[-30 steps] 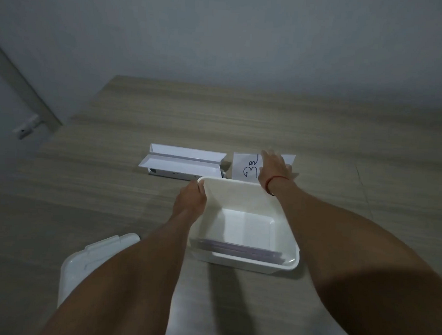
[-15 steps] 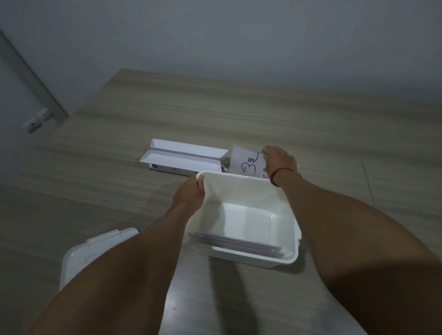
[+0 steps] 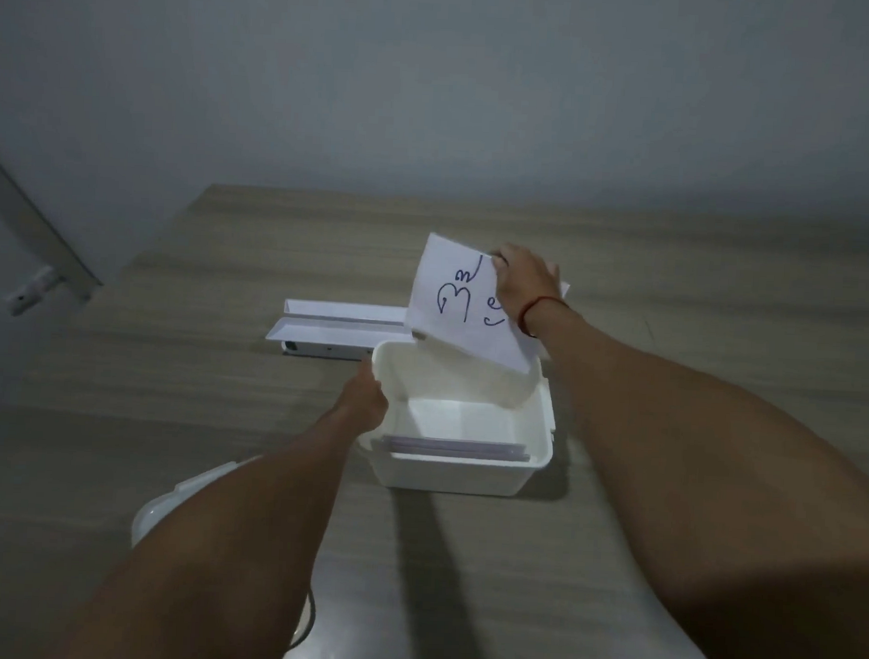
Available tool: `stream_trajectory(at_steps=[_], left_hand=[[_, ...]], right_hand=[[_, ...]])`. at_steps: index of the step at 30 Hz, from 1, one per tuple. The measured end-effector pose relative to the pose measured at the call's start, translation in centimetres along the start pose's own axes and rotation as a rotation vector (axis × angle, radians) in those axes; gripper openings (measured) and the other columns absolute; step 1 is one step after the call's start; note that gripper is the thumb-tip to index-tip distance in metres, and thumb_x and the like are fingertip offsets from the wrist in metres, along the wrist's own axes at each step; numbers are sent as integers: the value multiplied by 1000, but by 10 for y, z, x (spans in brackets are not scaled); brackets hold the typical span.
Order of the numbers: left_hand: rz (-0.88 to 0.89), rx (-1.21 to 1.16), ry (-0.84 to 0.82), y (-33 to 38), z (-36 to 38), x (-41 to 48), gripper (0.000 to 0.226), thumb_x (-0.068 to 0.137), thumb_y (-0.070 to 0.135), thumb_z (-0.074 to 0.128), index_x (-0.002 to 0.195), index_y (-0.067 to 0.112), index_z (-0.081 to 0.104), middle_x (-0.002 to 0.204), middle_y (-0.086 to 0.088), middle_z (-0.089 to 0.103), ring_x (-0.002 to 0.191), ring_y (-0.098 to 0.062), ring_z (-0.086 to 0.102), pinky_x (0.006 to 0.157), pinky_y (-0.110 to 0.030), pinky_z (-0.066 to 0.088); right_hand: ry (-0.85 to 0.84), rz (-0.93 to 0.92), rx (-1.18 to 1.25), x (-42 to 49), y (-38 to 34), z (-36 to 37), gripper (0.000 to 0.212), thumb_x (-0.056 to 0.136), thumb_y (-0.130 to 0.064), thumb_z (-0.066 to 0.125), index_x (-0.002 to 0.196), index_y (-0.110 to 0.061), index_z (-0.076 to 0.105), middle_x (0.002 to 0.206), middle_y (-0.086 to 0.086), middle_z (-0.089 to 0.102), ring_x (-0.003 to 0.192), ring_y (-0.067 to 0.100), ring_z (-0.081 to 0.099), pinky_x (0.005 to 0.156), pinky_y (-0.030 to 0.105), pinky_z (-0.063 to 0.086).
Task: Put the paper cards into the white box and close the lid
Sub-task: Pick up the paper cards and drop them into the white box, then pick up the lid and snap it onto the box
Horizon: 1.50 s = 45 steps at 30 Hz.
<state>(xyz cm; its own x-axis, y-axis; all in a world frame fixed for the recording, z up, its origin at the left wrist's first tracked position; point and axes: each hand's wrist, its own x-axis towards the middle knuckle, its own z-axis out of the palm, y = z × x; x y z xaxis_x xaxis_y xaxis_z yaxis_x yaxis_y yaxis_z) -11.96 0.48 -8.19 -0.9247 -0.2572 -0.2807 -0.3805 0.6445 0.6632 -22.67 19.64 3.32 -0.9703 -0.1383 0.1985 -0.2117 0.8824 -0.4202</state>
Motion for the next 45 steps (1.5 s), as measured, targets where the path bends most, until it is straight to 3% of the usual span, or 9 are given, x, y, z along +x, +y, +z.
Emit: stream_trajectory(at_steps=[4, 8, 12, 16, 18, 21, 24, 29, 45], left_hand=[[-23, -104, 24, -2, 0, -11, 59, 101, 11, 35, 152, 1, 7, 143, -24, 44, 130, -38, 46, 100, -38, 40], [-60, -159, 52, -13, 3, -13, 41, 101, 24, 30, 132, 0, 41, 127, -21, 57, 114, -35, 56, 88, -34, 42], [-109, -145, 76, -15, 4, -15, 43, 103, 25, 26, 127, -6, 45, 127, -25, 55, 118, -38, 53, 95, -38, 41], [-133, -122, 67, -14, 4, -14, 45, 103, 27, 26, 127, -5, 46, 127, -26, 55, 118, -39, 53, 96, -40, 42], [-142, -109, 68, -13, 3, -15, 45, 103, 27, 26, 127, -5, 47, 128, -26, 55, 119, -39, 54, 97, -40, 42], [-159, -111, 55, -11, -5, -16, 52, 102, 30, 28, 126, -9, 51, 128, -28, 57, 118, -41, 55, 97, -41, 44], [-178, -146, 72, -7, -19, -19, 55, 99, 35, 36, 127, -10, 53, 129, -27, 58, 118, -40, 56, 96, -41, 45], [-199, -80, 115, -15, -58, -28, 63, 100, 41, 30, 131, -9, 51, 136, -28, 53, 123, -41, 53, 99, -40, 42], [-682, -113, 368, -197, -148, -120, 60, 97, 41, 38, 132, -6, 51, 139, -25, 52, 130, -39, 49, 106, -39, 41]], right_hand=[[-160, 30, 34, -34, 1, 23, 31, 101, -20, 34, 118, -18, 60, 129, 7, 61, 124, 26, 51, 104, 36, 29], [-346, 84, 54, -64, 4, 43, 29, 99, -21, 36, 114, -19, 61, 125, 6, 62, 121, 27, 53, 102, 36, 33], [-625, 101, 49, -92, 7, 55, 28, 94, -12, 45, 111, -6, 66, 124, 14, 65, 119, 32, 58, 100, 36, 45], [-876, 120, -101, -105, 0, 52, 13, 81, -32, 62, 85, -25, 73, 106, -3, 71, 101, 20, 65, 96, 31, 51], [-933, 144, -154, -101, -3, 51, 30, 68, -40, 62, 91, -24, 74, 97, -7, 70, 94, 20, 66, 93, 35, 53], [-859, 113, -176, -100, -20, 38, 48, 79, -33, 51, 119, -12, 65, 114, 4, 71, 99, 29, 67, 89, 33, 52], [-748, 82, -146, -98, -43, 26, 44, 96, -31, 42, 127, -5, 59, 134, 13, 58, 115, 28, 58, 98, 35, 45], [-640, 4, -83, -94, -86, 29, 50, 101, -35, 37, 139, -4, 46, 141, 11, 47, 129, 26, 45, 112, 34, 32], [-756, -152, -77, -158, -235, 163, 48, 96, -33, 47, 136, -7, 47, 145, 15, 47, 134, 33, 44, 112, 41, 36]])
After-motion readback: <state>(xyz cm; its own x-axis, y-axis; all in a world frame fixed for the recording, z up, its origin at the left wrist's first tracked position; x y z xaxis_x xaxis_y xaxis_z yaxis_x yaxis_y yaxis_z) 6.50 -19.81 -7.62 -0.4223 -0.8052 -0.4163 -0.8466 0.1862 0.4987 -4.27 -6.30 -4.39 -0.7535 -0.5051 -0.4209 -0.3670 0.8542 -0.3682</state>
